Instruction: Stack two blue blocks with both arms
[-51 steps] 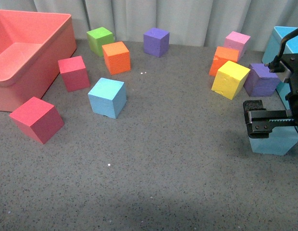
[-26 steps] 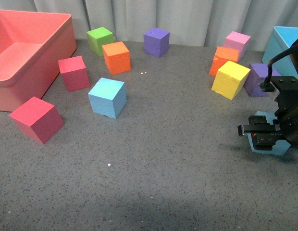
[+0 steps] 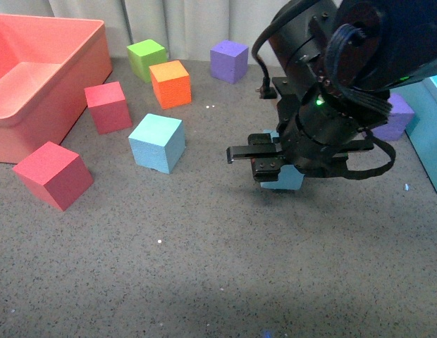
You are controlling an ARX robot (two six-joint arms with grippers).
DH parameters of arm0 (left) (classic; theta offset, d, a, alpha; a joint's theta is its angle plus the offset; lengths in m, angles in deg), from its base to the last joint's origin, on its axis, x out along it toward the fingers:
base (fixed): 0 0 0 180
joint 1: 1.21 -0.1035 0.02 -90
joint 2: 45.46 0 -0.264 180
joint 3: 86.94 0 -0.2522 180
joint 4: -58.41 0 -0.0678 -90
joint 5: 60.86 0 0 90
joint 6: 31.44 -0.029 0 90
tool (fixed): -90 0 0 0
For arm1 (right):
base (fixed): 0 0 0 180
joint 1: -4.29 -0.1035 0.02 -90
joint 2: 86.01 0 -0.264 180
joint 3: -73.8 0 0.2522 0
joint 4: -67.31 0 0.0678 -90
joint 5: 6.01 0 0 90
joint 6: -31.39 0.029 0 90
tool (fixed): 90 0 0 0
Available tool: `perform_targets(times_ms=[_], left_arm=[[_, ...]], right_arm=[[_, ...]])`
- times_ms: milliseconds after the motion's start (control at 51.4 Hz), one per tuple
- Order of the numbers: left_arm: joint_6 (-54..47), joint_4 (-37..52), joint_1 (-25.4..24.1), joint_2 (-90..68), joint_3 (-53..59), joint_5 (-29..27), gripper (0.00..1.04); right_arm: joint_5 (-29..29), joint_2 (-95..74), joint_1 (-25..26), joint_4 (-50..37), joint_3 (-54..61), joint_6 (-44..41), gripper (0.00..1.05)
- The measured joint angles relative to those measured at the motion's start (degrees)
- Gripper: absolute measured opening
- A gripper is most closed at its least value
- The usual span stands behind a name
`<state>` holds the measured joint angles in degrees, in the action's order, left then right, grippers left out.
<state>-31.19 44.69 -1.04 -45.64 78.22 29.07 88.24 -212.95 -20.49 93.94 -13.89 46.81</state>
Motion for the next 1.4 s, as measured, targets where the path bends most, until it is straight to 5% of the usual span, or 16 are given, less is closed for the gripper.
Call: perform_targets(times_ms=[409, 662, 857, 954, 1110, 1188, 1304, 1402], left_arm=[[0.00, -0.02, 0.00, 0.00, 0.00, -0.04, 0.98], [0.00, 0.00, 0.00, 0.00, 0.00, -0.04, 0.98], [0.00, 0.00, 0.00, 0.00, 0.00, -0.09, 0.98], [-0.02, 0.00, 0.00, 0.00, 0.00, 0.17, 0.98], [0.00, -0.02, 0.00, 0.00, 0.00, -0.11, 0.98], [0.00, -0.02, 0.00, 0.00, 0.00, -0.07, 0.98], [0.00, -0.02, 0.00, 0.00, 0.00, -0.04, 0.98], [0.00, -0.02, 0.00, 0.00, 0.00, -0.04, 0.98]], right_arm=[[-0.17, -2.62, -2.49, 1.11, -2.51, 0.90, 0.45], [-2.38, 2.49, -2.05, -5.46, 3.67, 2.51, 0.96], [-1.92, 14.16, -0.35, -10.54, 9.99, 2.75, 0.95], [15.32, 14.86, 0.24, -42.07, 22.93, -6.78, 0.78], [15.52, 18.34, 4.31, -79.47, 41.07, -13.25, 0.53], [13.40, 26.51, 6.95, -86.53, 46.38, -14.32, 0.37], [9.68, 34.34, 10.69, -86.14, 55.60, -15.21, 0.08], [7.96, 38.03, 12.20, -85.09, 58.86, -15.43, 0.01]])
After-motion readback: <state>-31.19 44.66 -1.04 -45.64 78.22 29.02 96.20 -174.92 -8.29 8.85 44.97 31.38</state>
